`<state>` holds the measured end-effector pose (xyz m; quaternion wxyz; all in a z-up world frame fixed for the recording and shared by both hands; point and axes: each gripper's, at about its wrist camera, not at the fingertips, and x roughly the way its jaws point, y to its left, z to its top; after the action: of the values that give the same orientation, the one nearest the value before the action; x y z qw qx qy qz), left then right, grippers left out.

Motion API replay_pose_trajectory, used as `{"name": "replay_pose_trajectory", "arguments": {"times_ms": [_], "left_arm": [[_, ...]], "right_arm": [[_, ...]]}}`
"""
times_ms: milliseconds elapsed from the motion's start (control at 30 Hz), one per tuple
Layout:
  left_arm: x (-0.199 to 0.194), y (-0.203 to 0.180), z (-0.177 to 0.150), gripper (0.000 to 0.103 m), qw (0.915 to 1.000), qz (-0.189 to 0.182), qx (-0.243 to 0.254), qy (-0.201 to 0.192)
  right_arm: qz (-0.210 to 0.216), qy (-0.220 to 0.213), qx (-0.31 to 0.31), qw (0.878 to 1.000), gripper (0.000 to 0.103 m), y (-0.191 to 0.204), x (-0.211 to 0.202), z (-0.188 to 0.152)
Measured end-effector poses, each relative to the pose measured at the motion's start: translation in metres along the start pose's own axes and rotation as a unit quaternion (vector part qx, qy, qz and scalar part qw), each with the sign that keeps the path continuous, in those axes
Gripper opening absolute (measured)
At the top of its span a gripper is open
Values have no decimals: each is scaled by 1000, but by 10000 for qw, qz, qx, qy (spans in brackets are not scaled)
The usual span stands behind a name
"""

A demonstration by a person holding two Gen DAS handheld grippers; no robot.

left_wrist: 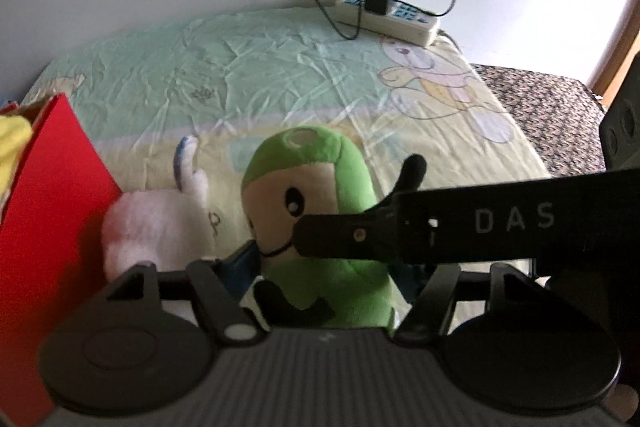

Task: Organize objects
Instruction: 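Close the right gripper on the green plush toy, then lift the green plush with the right gripper and carry it to the red box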

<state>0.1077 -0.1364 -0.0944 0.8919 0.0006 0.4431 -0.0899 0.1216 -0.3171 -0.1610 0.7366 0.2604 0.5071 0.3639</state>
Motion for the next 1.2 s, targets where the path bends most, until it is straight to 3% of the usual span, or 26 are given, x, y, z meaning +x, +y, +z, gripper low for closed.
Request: {"name": "replay_pose_trajectory", "arguments": {"times_ms": [367,567,833,1000,1200], "left_arm": [[-44,-7,-45,68,9988,-357,228,243],[-72,18,-77,68,9952,-771,417,443],[-122,84,-118,68,9887,-1143,826,510],[-147,126,-139,68,9888,-1114,861,491],[-173,159,-150,68,9938,-818,653,379]], "right_arm": [[-325,409,-94,9986,54,34,-19,-66],[-567,487,-61,9972,54,74,-11,-108],[-558,518,-44,9971,54,135,28,-159],[-456,627,-220,9967,54,166,53,-169],[-191,914,-745,9928,54,202,79,-167]]}}
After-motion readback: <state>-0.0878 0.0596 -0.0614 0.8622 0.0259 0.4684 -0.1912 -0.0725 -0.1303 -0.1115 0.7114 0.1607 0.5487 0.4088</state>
